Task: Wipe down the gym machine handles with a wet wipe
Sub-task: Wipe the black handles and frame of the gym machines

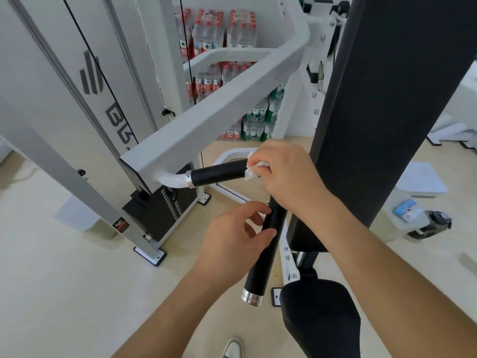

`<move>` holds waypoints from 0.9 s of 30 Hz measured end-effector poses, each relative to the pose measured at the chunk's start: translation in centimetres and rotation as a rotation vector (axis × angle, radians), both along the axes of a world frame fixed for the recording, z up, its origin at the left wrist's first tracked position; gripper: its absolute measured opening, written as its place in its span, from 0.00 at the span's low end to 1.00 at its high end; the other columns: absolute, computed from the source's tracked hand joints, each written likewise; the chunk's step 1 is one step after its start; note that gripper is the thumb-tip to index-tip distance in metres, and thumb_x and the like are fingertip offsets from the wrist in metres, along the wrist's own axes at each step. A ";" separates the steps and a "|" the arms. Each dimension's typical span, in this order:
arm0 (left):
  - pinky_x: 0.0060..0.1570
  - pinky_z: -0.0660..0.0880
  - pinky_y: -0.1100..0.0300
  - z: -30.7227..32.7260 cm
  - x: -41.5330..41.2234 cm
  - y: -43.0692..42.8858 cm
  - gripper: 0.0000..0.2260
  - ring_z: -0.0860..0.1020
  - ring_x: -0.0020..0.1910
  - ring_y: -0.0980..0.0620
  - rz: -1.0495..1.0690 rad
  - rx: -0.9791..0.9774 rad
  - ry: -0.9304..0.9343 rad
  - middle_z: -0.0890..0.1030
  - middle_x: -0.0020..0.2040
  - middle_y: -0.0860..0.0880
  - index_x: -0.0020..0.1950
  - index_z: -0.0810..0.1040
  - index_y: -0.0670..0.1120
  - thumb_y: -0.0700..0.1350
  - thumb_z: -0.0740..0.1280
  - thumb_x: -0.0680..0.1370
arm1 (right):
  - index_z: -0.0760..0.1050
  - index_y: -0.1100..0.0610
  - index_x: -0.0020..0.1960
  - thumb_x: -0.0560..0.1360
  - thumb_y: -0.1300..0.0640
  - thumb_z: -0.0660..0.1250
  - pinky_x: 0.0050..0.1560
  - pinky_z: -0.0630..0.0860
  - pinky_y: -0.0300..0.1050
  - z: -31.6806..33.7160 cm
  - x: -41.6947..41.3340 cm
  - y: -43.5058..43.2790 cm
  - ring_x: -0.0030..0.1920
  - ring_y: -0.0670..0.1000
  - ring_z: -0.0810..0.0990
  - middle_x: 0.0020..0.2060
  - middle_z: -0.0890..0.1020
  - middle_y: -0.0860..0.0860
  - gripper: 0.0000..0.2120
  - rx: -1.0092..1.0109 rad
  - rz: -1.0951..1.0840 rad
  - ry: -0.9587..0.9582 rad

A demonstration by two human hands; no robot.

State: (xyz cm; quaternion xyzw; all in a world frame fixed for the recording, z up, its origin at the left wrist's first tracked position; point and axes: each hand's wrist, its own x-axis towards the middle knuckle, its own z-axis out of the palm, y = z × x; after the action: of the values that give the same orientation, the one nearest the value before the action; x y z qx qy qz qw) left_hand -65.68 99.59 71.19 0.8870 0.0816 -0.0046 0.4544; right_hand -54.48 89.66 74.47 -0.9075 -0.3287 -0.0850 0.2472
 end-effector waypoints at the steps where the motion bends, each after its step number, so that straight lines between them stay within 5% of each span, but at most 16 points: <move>1: 0.40 0.71 0.73 -0.1 0.0 0.0 0.14 0.76 0.42 0.62 0.005 -0.003 -0.001 0.77 0.45 0.61 0.57 0.76 0.61 0.51 0.71 0.73 | 0.83 0.57 0.47 0.73 0.63 0.69 0.48 0.77 0.50 0.0 0.0 -0.5 0.44 0.50 0.78 0.43 0.82 0.51 0.06 0.008 -0.005 -0.009; 5: 0.41 0.72 0.74 -0.3 0.0 0.2 0.13 0.74 0.44 0.64 0.015 -0.031 -0.008 0.77 0.44 0.61 0.55 0.76 0.62 0.51 0.71 0.72 | 0.82 0.54 0.54 0.73 0.61 0.70 0.54 0.77 0.49 -0.1 -0.2 -1.5 0.48 0.49 0.79 0.48 0.82 0.51 0.10 0.102 -0.086 0.075; 11: 0.42 0.72 0.75 -0.1 0.7 0.8 0.10 0.75 0.45 0.66 -0.002 -0.021 -0.029 0.78 0.44 0.62 0.53 0.78 0.60 0.51 0.71 0.73 | 0.83 0.55 0.51 0.74 0.62 0.68 0.55 0.76 0.48 0.2 0.6 0.3 0.48 0.49 0.78 0.49 0.81 0.51 0.08 0.022 -0.061 0.106; 19: 0.45 0.73 0.72 0.7 2.2 3.3 0.10 0.76 0.44 0.62 0.170 0.077 -0.327 0.76 0.43 0.64 0.51 0.82 0.52 0.41 0.72 0.73 | 0.85 0.56 0.44 0.71 0.64 0.70 0.50 0.75 0.53 0.2 0.7 3.7 0.47 0.52 0.79 0.43 0.84 0.51 0.06 0.020 0.015 0.118; 27: 0.47 0.72 0.70 0.7 4.0 4.2 0.13 0.75 0.44 0.61 0.118 0.186 -0.464 0.80 0.50 0.57 0.57 0.81 0.50 0.38 0.68 0.75 | 0.85 0.52 0.46 0.72 0.61 0.72 0.45 0.71 0.27 0.8 1.3 1.5 0.40 0.38 0.77 0.41 0.84 0.44 0.06 0.126 -0.106 0.197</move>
State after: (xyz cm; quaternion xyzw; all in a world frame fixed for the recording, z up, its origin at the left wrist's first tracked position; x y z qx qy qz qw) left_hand -61.69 103.76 71.90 0.8961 0.0268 0.2332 0.3768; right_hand -53.16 91.12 75.28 -0.9103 -0.2483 -0.0287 0.3299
